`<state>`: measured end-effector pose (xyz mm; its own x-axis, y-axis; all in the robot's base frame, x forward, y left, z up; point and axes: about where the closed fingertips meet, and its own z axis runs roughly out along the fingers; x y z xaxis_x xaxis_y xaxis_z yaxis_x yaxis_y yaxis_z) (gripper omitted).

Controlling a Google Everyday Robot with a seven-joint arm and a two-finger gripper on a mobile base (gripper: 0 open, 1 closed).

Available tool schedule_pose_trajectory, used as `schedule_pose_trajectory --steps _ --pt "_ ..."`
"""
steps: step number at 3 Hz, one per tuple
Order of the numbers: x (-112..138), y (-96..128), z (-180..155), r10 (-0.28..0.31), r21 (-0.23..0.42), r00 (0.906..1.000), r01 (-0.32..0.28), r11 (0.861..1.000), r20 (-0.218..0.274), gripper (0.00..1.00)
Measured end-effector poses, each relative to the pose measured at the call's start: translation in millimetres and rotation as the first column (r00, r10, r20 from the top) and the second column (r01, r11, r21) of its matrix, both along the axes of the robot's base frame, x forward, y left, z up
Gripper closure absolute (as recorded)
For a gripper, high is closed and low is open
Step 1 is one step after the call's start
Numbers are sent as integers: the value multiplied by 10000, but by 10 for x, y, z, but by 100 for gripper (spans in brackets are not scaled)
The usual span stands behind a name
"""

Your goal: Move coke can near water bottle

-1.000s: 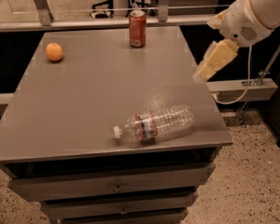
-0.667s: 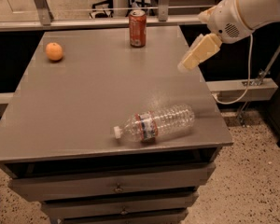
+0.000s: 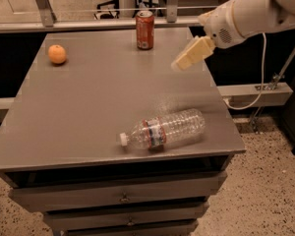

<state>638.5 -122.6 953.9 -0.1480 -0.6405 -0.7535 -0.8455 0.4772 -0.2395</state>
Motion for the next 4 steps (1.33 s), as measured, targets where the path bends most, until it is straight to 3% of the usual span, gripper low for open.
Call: schedule_pose_trajectory --steps 1,2,3,4 --pt "448 273 -181 -606 1389 9980 575 9886 180 0" --pt "851 570 -272 -1057 2440 9938 939 9652 355 0" --pt "1316 826 -320 -1505 3297 9856 1171 9368 776 0" --pt "1602 919 -332 -1779 3683 9790 1299 9206 993 0"
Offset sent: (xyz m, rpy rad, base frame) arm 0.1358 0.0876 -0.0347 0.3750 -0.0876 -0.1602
